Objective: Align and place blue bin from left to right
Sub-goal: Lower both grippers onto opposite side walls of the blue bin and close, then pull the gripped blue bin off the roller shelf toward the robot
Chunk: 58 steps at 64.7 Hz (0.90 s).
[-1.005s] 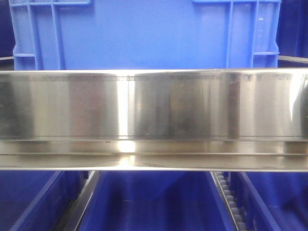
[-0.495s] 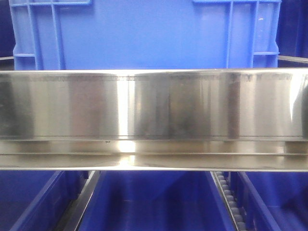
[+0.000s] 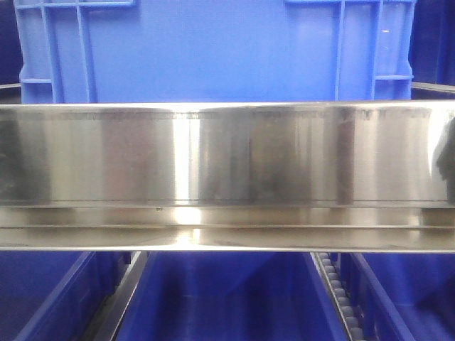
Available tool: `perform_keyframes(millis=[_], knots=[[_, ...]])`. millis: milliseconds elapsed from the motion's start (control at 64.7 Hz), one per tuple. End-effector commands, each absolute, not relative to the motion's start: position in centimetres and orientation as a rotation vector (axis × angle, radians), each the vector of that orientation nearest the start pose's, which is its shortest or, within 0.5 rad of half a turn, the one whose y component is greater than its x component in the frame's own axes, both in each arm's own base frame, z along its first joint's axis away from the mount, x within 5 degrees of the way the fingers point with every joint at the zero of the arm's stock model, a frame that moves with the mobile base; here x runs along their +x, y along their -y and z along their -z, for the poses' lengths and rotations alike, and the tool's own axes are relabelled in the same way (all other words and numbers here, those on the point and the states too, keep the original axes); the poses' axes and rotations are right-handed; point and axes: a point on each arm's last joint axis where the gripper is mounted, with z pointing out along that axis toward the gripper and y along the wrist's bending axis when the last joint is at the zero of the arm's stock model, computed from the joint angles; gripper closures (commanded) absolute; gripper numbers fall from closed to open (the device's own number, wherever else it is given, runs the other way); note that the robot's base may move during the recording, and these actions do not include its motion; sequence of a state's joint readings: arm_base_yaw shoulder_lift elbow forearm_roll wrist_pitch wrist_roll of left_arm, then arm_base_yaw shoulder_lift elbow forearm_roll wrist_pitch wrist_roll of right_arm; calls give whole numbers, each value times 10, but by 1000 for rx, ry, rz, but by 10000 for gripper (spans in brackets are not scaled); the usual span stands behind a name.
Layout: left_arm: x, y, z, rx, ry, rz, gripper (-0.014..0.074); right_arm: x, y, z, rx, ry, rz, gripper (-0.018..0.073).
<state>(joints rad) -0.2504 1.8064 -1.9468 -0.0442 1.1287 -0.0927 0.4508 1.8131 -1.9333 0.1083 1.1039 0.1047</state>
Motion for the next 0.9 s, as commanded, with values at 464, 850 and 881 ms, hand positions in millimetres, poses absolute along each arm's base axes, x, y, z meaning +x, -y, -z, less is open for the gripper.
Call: perform_keyframes(millis=[464,850,881], knots=[[324,103,-482,165,-2181,491,707,308,-160,-467,-377,-2232,-459,712],[294,98,-510,168,-2081,546,707,273,-143,-505,-359,-2091,-489,712],[294,98,-510,168,-2081,546,707,273,-143,-505,-359,-2091,-489,712]])
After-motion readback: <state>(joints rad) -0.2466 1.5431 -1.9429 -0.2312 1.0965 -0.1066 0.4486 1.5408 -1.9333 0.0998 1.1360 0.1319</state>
